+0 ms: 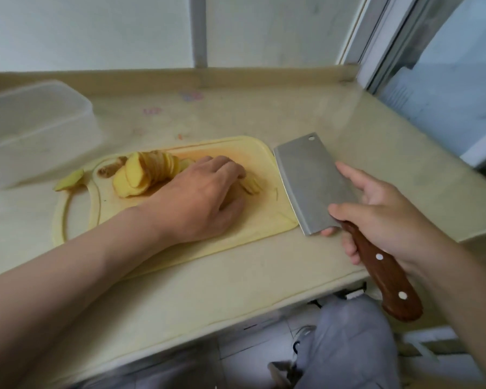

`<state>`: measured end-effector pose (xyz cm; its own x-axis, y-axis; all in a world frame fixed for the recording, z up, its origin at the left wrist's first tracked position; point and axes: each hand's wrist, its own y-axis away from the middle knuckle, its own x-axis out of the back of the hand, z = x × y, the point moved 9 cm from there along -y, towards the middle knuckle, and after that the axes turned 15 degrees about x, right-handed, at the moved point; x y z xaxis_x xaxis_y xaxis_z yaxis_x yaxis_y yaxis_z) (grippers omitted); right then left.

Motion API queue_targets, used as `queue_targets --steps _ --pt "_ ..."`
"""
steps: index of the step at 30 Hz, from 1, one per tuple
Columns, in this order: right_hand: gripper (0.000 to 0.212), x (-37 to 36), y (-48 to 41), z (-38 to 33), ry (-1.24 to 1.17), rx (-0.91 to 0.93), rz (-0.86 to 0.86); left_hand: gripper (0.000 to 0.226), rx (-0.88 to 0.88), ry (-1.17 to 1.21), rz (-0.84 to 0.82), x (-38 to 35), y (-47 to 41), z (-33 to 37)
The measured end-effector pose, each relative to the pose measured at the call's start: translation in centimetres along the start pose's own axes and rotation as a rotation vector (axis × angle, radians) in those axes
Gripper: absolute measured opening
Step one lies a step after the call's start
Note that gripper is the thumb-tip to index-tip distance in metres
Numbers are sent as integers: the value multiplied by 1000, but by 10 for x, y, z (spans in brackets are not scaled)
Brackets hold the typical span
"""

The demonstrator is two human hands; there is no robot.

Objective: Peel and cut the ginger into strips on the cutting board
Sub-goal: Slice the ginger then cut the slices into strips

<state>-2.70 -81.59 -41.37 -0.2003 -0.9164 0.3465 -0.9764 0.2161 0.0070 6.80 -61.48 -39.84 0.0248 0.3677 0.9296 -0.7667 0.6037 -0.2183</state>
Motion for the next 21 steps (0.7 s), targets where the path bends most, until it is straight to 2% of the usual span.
queue_targets --steps 3,6,8,21 --pt "73 -3 3 1 38 6 18 60 71 4 1 -2 -3 3" --pt "75 -9 4 1 109 2 18 42 109 76 54 4 -4 7" --pt "68 -14 1 -4 152 18 4 34 133 130 86 9 -5 8" --pt "58 -33 -16 -10 114 40 -29 45 295 309 54 7 -9 -10"
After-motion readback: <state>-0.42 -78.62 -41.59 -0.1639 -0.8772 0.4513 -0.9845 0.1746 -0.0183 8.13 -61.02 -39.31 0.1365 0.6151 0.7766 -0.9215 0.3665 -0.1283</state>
